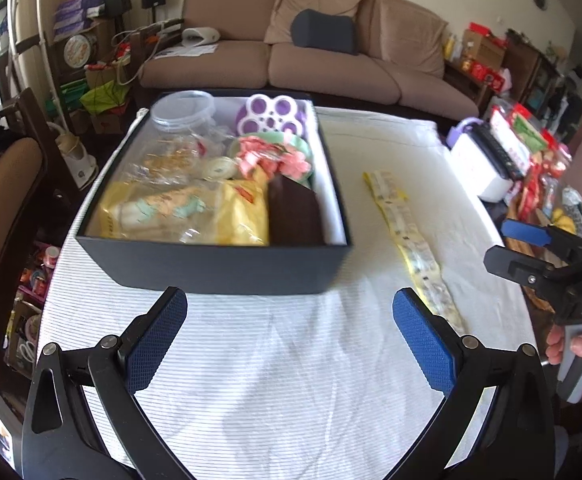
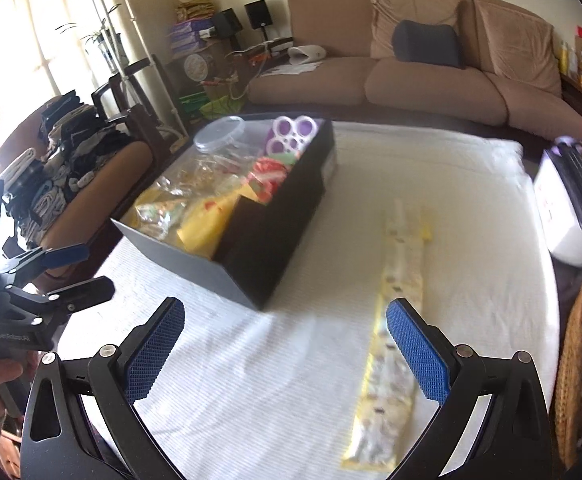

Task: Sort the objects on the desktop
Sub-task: 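Move both tools back to the yellow packet strip on the cloth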

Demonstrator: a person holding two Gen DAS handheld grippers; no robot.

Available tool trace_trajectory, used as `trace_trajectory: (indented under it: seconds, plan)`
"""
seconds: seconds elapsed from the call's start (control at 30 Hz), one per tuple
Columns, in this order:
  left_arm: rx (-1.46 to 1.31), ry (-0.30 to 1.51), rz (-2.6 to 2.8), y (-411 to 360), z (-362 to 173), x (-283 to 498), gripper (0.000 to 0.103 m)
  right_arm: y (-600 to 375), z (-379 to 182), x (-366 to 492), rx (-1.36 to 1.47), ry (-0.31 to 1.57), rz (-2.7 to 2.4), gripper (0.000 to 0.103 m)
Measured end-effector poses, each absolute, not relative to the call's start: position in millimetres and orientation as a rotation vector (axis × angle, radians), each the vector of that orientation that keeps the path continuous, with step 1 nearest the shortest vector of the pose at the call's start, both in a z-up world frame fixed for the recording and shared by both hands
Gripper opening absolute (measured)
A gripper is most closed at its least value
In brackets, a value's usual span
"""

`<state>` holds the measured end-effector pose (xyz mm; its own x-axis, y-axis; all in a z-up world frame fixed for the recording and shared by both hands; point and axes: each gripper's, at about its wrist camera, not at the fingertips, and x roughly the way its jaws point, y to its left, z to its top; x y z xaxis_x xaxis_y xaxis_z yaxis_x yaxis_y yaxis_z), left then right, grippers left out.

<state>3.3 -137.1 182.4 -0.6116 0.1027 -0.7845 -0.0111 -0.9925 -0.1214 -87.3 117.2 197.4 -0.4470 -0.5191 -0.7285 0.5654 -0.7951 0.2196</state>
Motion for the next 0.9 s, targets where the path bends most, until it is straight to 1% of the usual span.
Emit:
trace_trajectory:
  seconds: [0.1,0.3,0.4,0.43,0.47,0.5,0.53,0.57,0.6,0.67,0.7,0.77,0.83,0.9]
  plan:
    - [-1.332,-0.155,2.719,-109,167,20,0.103,150,178,-76,1.141,0.070,-2.272,0.103]
    - [-1.347,-0.241,2.559,-49,119,36,0.103,199,133,-55,1.227,0.138,-2.313,0.103]
    - [-1.375,-0.272,2.486,-21,95,38,0.103,223,112,-51,1.269,0.075,-2.295,0.100]
    - [-1.377,-0.281,2.455,-12,87,38,0.103,230,107,-51,1.282,0.038,-2.290,0.091]
    - [-1.382,-0.278,2.429,-4,81,37,0.103,239,102,-52,1.294,-0.007,-2.280,0.077]
    - [-1.385,-0.261,2.406,6,74,37,0.103,244,98,-54,1.304,-0.045,-2.273,0.069]
    - [-1.387,-0.248,2.384,13,68,37,0.102,250,94,-55,1.316,-0.087,-2.262,0.056]
    - [-1.391,-0.240,2.354,20,63,36,0.102,255,88,-56,1.330,-0.142,-2.236,0.054]
    - [-1.395,-0.240,2.324,26,57,35,0.102,260,82,-59,1.347,-0.214,-2.195,0.054]
    - [-1.395,-0.250,2.287,33,51,34,0.098,269,72,-62,1.371,-0.340,-2.127,0.054]
    - [-1.397,-0.253,2.277,35,49,32,0.093,273,66,-63,1.382,-0.392,-2.094,0.054]
    - [-1.409,-0.260,2.254,36,42,29,0.092,274,59,-62,1.412,-0.422,-2.056,0.053]
    - [-1.423,-0.286,2.220,37,35,27,0.081,273,54,-62,1.438,-0.427,-2.036,0.052]
    - [-1.417,-0.294,2.197,39,31,27,0.077,277,50,-62,1.438,-0.471,-2.008,0.049]
